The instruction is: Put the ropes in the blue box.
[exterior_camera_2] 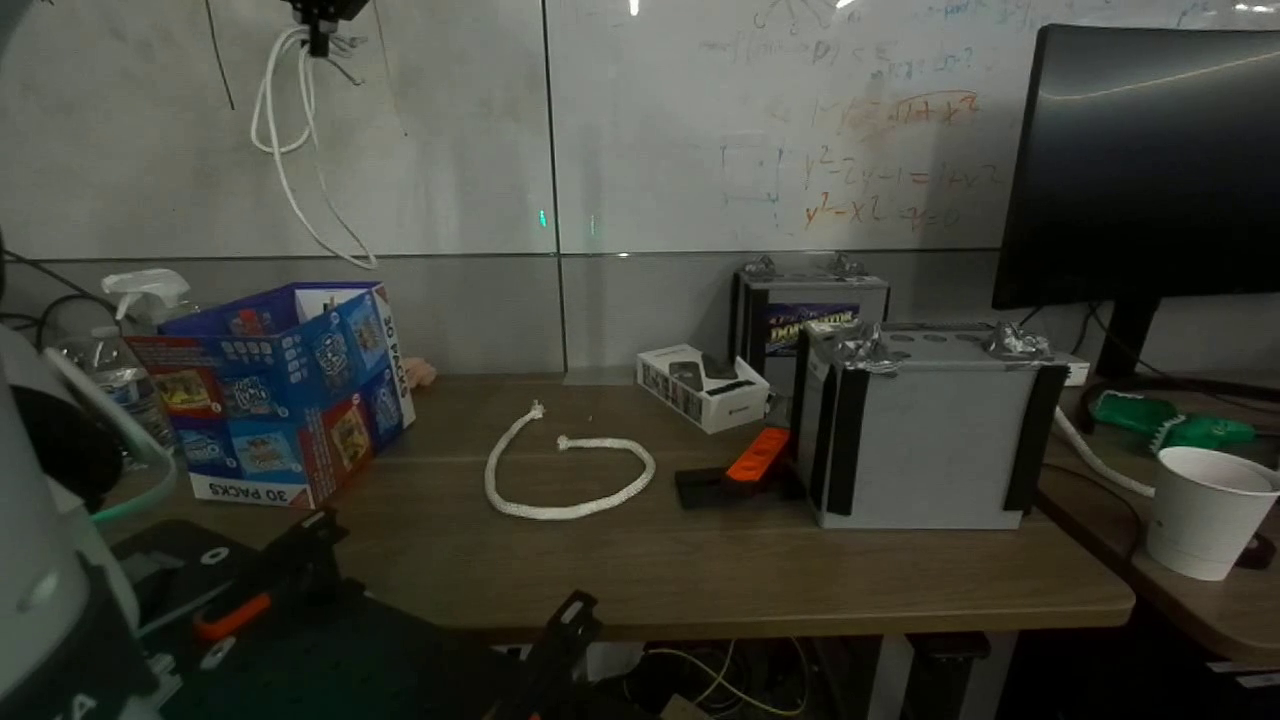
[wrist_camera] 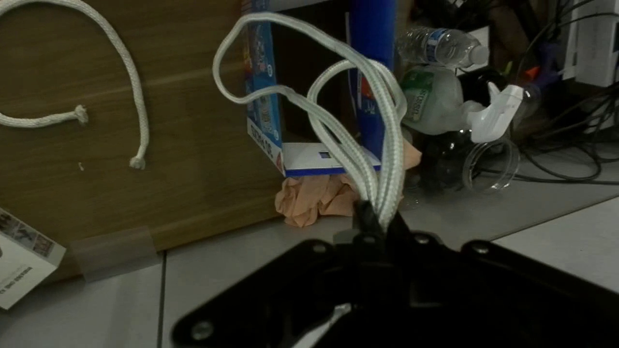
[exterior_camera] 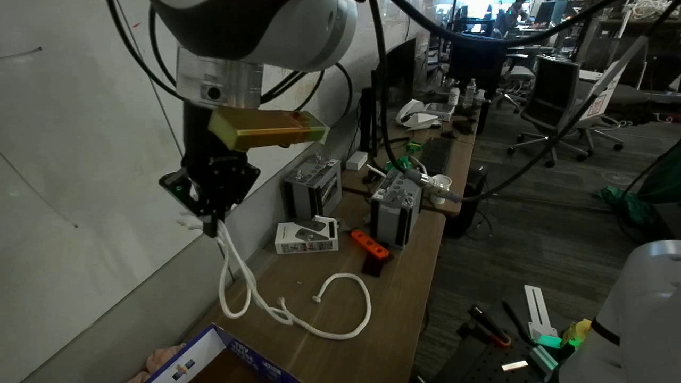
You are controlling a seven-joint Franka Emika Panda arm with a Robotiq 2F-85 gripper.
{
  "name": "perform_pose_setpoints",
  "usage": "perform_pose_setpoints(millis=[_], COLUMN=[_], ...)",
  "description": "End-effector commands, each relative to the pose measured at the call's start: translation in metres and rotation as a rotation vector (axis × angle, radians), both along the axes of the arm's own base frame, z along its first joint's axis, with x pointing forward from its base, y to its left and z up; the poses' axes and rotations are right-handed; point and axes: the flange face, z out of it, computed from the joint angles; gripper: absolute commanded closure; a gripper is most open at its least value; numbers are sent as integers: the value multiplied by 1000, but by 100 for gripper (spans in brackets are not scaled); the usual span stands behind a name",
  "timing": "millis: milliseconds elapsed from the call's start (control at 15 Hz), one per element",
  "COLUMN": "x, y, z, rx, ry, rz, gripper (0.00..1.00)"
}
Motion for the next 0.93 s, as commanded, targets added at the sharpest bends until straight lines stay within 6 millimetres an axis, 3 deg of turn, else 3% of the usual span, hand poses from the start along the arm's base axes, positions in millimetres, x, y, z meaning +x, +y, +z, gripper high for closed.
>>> perform_pose_setpoints(millis=[0,467,667,867], x=[4,21,28,30], y=[30,60,68,79], z=[0,-73,-92,-99], rx=[-5,0,-4,-9], ry=[17,121,153,161], rz=[52,166,195,203], gripper=[97,97,97,97])
